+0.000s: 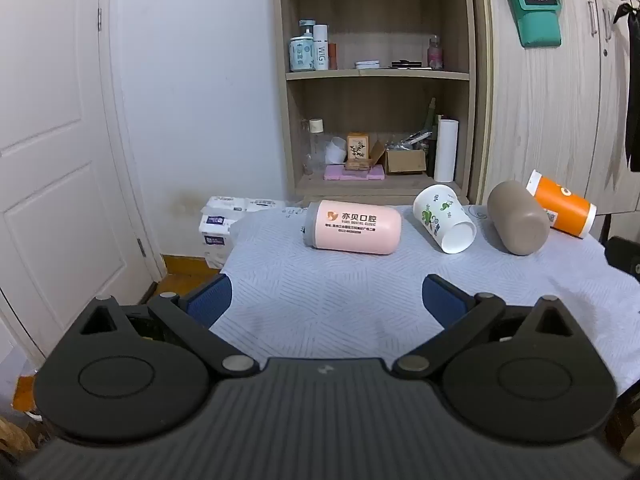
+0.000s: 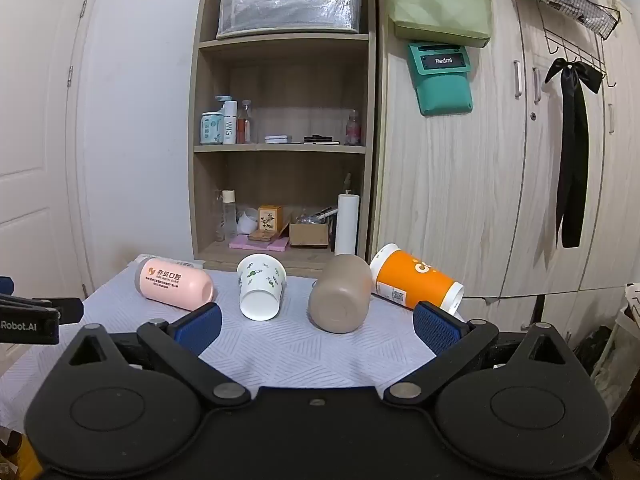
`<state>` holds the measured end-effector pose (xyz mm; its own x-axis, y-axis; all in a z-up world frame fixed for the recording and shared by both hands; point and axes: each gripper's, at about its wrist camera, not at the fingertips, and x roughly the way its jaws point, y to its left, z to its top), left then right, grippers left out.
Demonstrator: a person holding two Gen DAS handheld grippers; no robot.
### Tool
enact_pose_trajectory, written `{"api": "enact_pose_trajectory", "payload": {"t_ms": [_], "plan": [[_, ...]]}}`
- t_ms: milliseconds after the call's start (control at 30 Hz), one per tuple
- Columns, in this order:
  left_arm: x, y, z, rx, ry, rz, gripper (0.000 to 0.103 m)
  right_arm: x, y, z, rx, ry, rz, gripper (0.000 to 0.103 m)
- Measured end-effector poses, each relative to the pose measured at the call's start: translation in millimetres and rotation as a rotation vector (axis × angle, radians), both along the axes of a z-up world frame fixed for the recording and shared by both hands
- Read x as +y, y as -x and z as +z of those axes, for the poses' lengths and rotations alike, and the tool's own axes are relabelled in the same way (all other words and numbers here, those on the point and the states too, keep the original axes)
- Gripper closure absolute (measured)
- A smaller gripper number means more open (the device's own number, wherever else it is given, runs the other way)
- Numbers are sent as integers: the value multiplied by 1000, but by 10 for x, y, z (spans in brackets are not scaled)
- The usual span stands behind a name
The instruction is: Flip cup upright
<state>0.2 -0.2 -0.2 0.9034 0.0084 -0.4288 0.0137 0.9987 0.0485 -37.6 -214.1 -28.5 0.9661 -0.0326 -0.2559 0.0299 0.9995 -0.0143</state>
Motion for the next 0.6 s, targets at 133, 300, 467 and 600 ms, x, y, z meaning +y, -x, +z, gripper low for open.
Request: {"api": "enact_pose_trajectory", "payload": {"t_ms": [133, 300, 467, 600], "plan": [[27, -74, -14, 22, -8, 2, 0, 8, 1, -3, 5, 0, 2, 0], [-18, -19, -17, -16, 16, -5, 0, 14, 3, -8, 1, 0, -1, 0], [-44, 48, -28, -45, 16, -8, 0, 89, -44, -34, 3, -6, 10, 0], [-1, 11, -44, -28, 62, -24, 0, 46, -17, -45, 1, 2, 8, 0]]}}
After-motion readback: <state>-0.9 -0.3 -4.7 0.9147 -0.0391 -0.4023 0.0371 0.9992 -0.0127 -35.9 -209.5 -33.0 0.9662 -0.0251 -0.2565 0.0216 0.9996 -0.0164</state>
